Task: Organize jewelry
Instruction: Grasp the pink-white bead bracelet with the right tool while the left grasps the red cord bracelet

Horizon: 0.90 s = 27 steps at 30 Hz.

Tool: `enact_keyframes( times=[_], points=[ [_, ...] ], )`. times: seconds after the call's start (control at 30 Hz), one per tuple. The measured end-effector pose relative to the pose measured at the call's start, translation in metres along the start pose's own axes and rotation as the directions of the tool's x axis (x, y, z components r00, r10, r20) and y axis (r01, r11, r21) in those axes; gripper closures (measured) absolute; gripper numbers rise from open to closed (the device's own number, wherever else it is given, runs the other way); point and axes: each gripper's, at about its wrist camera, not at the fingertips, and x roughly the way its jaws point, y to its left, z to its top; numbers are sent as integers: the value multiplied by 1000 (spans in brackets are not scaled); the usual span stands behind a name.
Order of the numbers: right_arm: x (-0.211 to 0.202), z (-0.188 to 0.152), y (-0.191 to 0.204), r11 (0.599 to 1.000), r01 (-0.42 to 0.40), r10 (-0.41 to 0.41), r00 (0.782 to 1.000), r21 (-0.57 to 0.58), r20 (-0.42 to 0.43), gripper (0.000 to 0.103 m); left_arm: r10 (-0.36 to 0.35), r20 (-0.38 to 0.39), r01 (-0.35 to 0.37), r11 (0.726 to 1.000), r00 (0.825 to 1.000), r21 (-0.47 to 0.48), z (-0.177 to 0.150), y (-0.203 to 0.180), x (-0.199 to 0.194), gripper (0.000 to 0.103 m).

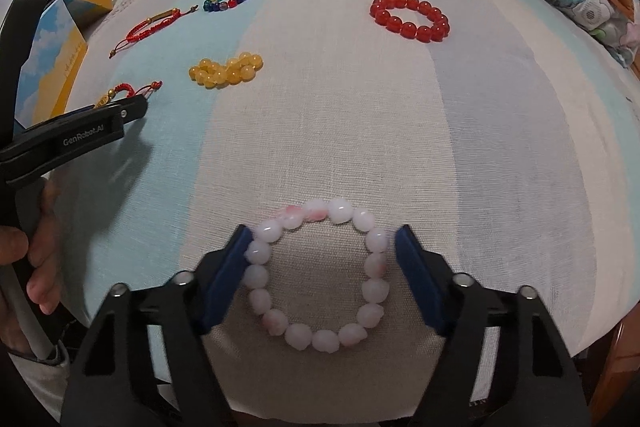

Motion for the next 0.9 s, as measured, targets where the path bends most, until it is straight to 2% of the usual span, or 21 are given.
enact_keyframes(
  times=[0.27, 0.4, 0.47, 0.53, 0.67, 0.9],
  points=[
    [-3, -1, -2, 1000, 4, -4, 1000, 16, 6, 70, 29, 2, -29, 1000, 1000, -6, -1, 8, -5, 60],
    [-5, 0, 1, 1000, 2, -2, 1000, 4, 11, 79, 31, 3, -31, 999, 1000, -12, 0, 11, -7, 73],
    [-5, -1, 3, 1000, 3, -3, 1000, -4, 13, 84, 38, 5, -38, 999, 999, -8, -1, 11, -9, 85],
    [-6, -2, 5, 1000, 9, -8, 1000, -11, 19, 85, 26, 5, -26, 1000, 1000, -13, -2, 12, -11, 92],
    [-10, -1, 5, 1000, 4, -3, 999, -4, 38, 85, -3, 15, 4, 999, 1000, -35, -3, 17, -15, 94],
    [-15, 0, 0, 1000, -12, 11, 998, 21, 64, 85, -9, 26, 10, 999, 1000, -38, -5, 17, -18, 94]
  ],
)
